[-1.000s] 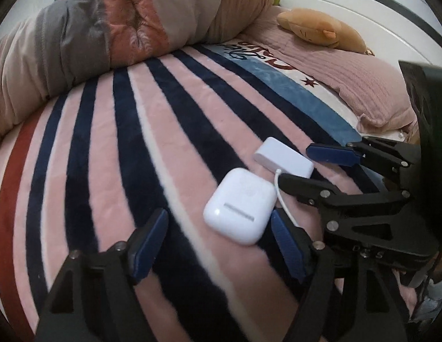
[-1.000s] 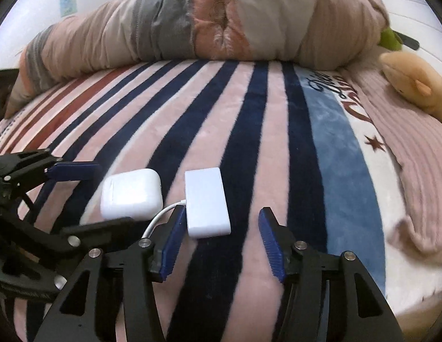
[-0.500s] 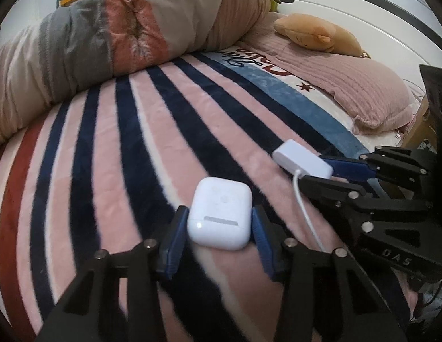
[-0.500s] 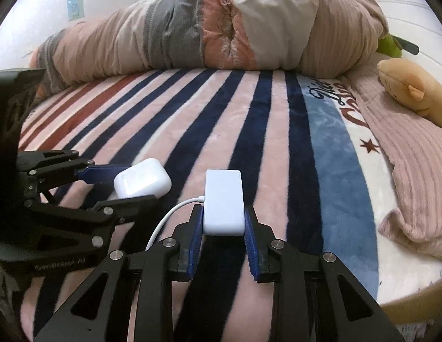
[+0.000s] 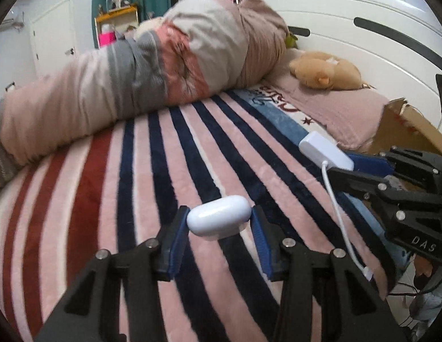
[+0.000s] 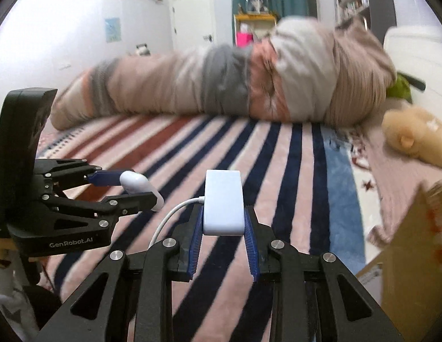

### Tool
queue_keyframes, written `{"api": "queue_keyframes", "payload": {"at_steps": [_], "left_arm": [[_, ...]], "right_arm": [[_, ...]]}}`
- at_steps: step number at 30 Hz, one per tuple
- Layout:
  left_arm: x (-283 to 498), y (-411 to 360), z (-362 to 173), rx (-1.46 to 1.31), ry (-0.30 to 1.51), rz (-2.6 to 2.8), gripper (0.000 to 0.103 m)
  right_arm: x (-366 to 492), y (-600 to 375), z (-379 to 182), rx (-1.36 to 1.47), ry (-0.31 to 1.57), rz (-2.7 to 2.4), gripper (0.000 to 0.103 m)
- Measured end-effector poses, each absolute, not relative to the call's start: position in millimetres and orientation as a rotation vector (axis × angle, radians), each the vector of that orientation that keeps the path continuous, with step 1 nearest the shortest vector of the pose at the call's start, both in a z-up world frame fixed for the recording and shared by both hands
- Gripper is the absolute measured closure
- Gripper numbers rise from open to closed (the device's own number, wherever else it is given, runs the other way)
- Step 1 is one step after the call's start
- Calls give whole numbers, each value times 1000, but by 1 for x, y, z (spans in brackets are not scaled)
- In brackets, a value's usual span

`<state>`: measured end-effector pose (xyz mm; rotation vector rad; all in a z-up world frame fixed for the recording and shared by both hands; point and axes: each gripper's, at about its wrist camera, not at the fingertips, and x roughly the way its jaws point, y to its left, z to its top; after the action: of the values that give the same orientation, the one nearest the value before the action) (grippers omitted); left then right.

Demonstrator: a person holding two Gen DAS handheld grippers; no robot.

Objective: Organize rigid objects
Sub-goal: 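Carry the adapter and earbud case into the cardboard box with both grippers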

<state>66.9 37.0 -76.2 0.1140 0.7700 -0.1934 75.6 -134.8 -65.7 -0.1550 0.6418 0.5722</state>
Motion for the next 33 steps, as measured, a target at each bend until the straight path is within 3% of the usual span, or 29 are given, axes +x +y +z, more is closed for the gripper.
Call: {"api": "queue_keyframes", "payload": {"at_steps": [16, 23, 33], "left_arm": [[2, -54, 32, 173, 580, -297, 63], [6, -136, 54, 215, 556, -426, 63], [27, -209, 39, 261, 618, -532, 63]], "right_arm": [[10, -256, 35, -80, 407, 444, 80], [37, -321, 16, -94, 445, 236, 80], [50, -336, -26, -179, 598, 220, 80]]}}
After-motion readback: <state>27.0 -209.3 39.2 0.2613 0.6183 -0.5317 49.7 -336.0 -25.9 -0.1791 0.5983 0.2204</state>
